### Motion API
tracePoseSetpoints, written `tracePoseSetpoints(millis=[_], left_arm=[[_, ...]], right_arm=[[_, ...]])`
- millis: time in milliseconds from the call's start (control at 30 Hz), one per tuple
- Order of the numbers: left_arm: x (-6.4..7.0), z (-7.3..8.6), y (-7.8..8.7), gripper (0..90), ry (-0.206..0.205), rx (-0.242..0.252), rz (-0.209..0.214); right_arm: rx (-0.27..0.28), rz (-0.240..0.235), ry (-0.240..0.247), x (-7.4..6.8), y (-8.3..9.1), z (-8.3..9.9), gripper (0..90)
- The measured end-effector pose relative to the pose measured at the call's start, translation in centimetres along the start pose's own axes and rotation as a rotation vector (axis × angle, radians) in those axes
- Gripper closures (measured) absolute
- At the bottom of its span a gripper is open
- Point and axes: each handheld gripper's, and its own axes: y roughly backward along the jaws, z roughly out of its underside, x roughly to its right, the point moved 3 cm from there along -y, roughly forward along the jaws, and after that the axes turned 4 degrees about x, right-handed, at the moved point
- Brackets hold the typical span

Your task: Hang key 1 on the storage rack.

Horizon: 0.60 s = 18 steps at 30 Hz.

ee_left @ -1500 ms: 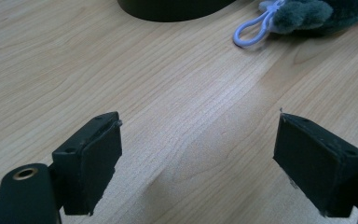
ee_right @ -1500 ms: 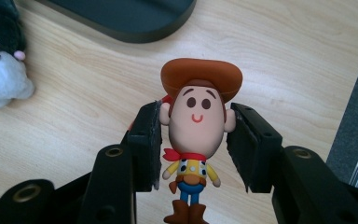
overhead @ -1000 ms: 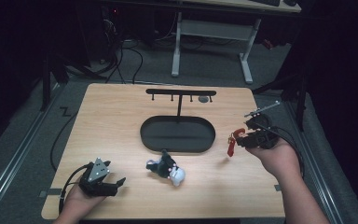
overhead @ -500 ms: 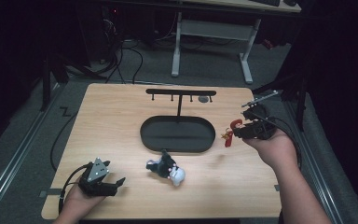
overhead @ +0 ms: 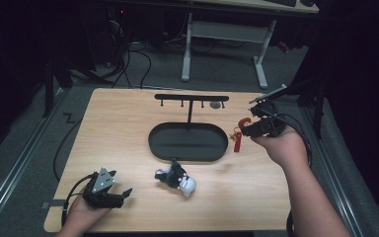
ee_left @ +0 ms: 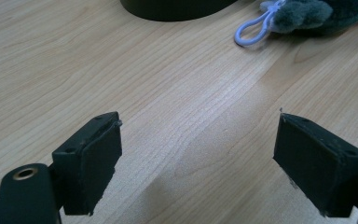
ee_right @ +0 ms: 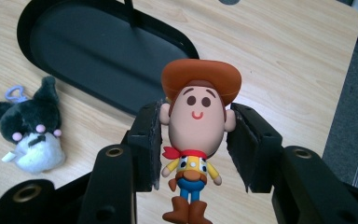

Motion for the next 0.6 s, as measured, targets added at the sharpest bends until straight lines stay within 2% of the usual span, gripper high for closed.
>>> tracePoseSetpoints(millis=[600], left_arm=[[-0.2,0.1,0.1,15.4,0.008,0.004,0.000]], right_arm=[[0.027,-0.004,-0.006,-0.4,-1.6,-3.4,56.0]])
